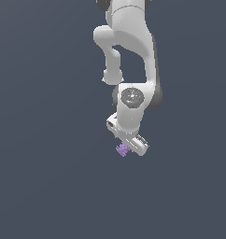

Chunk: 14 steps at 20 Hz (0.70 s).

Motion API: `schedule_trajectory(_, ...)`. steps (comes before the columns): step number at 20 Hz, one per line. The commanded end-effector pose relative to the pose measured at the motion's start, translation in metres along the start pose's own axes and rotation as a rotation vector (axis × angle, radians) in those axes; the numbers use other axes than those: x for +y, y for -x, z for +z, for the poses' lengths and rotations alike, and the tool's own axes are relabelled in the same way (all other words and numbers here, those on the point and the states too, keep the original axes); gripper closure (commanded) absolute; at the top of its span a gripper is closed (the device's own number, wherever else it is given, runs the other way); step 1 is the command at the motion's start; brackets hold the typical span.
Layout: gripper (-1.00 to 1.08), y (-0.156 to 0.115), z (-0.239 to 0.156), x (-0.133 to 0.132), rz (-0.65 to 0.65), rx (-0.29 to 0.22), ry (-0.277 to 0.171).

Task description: Pick up the object and move it to a goal position.

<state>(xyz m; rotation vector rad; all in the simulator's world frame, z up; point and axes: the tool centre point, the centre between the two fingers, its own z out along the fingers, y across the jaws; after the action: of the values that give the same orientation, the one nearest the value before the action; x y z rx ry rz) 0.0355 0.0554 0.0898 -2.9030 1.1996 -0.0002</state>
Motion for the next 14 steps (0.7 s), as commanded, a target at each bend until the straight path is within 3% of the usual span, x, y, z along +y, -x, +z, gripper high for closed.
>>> schedule_trajectory(1,-0.92,0.000,0.005,0.000,0.001,0.000,0.001)
schedule_trajectory(14,-0.92,0.000,0.049,0.000,0.004,0.000,0.001)
